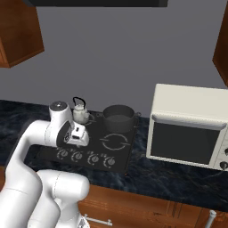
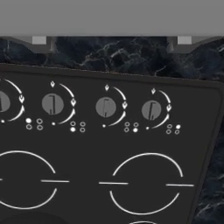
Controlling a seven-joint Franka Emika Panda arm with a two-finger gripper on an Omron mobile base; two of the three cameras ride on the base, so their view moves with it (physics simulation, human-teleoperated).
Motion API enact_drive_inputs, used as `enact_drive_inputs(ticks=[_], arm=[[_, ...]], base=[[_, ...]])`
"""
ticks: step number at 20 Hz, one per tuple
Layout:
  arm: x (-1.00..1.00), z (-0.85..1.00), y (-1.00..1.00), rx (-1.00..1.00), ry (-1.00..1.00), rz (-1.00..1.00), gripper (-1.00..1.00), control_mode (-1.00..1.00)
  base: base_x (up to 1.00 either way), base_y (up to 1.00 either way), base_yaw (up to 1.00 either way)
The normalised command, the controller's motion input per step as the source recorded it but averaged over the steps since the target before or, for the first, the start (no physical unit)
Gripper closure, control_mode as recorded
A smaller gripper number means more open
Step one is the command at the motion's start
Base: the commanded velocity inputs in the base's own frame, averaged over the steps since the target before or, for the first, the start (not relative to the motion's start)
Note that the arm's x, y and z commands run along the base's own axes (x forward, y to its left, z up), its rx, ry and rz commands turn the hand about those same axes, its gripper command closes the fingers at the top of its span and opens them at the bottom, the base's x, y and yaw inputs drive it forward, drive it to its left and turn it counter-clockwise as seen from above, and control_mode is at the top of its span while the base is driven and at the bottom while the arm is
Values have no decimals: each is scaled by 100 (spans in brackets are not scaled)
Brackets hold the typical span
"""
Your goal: Pick the kettle from the cabinet and place it on a stove burner. Then pick the pot from the counter and place it on another stove burner. Finally, turn both burners on.
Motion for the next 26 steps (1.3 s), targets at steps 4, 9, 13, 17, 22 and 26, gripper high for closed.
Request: enact_drive_inputs(ticks=[4,9,13,17,22,26], arm=[[15,-17,-2,0,1,0,-100,-100],[13,-20,-2,0,0,0,-100,-100],[4,-19,0,0,0,0,-100,-100],[10,-18,0,0,1,0,-100,-100],[15,-17,0,0,2,0,-100,-100],[18,-16,0,0,2,0,-100,-100]], base=[[0,0,0],[0,0,0],[0,0,0],[0,0,0],[0,0,0],[0,0,0]])
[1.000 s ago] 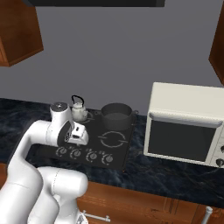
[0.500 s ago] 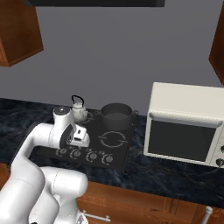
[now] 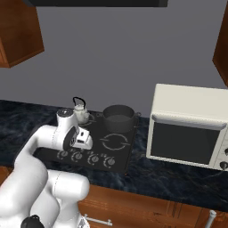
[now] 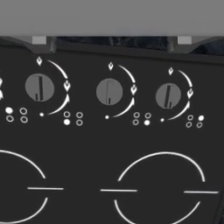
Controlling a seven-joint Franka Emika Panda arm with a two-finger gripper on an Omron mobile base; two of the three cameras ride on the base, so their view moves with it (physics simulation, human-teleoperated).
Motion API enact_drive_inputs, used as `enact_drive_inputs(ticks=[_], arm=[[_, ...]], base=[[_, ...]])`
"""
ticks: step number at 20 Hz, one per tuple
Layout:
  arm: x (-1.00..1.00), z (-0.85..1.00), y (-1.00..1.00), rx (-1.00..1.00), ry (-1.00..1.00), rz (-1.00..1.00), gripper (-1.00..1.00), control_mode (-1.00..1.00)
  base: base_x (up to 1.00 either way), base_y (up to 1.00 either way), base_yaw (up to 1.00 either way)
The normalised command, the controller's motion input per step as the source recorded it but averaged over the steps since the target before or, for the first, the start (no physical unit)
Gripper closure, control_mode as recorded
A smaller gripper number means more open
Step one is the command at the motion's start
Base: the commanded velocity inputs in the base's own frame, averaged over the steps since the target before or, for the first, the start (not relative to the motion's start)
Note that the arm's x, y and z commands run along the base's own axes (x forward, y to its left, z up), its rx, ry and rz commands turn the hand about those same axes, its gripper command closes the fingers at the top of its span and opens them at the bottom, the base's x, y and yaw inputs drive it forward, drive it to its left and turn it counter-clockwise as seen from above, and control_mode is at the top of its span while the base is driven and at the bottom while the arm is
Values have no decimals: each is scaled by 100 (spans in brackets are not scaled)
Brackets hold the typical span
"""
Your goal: Pick the kettle from the cabinet and place it on a stove burner. Then pick the pot from the counter and place it on another stove burner. Finally, turn both burners on.
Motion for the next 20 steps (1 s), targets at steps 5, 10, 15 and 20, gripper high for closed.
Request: enact_drive_inputs(ticks=[5,10,15,20], arm=[[10,-17,0,0,1,0,-100,-100],[0,-28,0,0,2,0,-100,-100],[0,-24,0,0,1,0,-100,-100],[1,-20,0,0,1,0,-100,-100]], base=[[0,0,0],[0,0,0],[0,0,0],[0,0,0]])
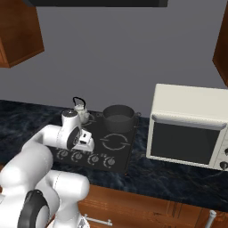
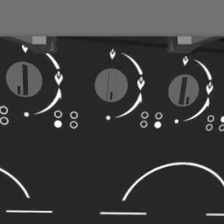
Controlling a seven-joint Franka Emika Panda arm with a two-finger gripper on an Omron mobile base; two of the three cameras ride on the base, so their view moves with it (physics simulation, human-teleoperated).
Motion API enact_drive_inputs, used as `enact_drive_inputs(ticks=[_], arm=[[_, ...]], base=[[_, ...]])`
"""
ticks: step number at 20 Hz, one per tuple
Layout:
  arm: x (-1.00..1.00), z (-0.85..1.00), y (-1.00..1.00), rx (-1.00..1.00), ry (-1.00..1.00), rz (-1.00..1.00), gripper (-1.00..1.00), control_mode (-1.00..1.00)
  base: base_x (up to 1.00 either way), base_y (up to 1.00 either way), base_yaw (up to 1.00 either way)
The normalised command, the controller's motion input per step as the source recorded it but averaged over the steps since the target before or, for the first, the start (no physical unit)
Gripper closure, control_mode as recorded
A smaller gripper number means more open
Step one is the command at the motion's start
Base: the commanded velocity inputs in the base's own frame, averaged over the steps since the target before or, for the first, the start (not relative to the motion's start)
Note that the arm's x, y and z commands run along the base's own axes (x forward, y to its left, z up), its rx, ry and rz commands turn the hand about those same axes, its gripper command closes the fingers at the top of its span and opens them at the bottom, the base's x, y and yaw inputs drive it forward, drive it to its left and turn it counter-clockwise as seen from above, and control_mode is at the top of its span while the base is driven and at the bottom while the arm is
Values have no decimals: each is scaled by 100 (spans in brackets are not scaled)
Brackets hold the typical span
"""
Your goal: Pick the kettle from the cabinet and place it on a stove burner. Then pick the pot from the counter and place it on another stove burner. Finally, turn both burners on.
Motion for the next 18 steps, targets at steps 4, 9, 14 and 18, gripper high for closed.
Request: enact_drive_inputs(ticks=[4,9,14,18], arm=[[0,-23,0,0,2,0,-100,-100],[2,-22,0,0,3,0,-100,-100],[5,-21,0,0,3,0,-100,-100],[11,-20,0,0,3,0,-100,-100]], base=[[0,0,0],[0,0,0],[0,0,0],[0,0,0]])
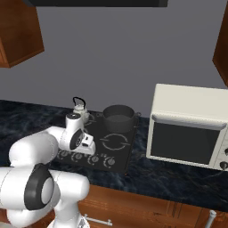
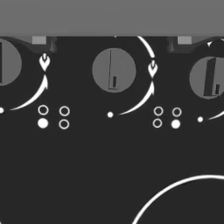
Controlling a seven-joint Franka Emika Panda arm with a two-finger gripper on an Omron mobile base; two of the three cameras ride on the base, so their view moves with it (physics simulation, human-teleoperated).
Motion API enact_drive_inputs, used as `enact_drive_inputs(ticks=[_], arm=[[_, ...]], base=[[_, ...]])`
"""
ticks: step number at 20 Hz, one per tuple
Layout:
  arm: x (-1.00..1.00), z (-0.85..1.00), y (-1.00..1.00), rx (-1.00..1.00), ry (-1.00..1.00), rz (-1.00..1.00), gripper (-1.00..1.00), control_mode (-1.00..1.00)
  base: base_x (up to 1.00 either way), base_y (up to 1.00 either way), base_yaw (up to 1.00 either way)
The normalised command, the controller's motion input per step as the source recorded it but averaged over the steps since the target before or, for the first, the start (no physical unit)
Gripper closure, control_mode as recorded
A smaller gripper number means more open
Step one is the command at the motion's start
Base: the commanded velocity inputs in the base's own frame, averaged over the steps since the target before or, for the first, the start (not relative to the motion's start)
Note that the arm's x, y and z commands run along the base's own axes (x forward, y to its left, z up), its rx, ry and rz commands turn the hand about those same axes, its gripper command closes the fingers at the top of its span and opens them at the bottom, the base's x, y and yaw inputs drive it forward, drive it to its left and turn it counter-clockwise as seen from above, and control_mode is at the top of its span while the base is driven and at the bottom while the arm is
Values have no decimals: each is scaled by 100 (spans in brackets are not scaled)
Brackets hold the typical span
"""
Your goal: Pick the kettle from the cabinet and place it on a stove burner. Then pick the pot from the counter and place it on another stove burner. Finally, turn both burners on.
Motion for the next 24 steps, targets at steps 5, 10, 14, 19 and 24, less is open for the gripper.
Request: enact_drive_inputs(ticks=[5,10,14,19,24], arm=[[7,-19,0,0,2,0,-100,-100],[7,-17,0,0,1,0,-100,-100],[0,-14,0,0,0,0,-100,-100],[0,-7,0,0,0,0,-100,-100],[2,-8,4,0,0,0,100,-100]], base=[[0,0,0],[0,0,0],[0,0,0],[0,0,0],[0,0,0]])
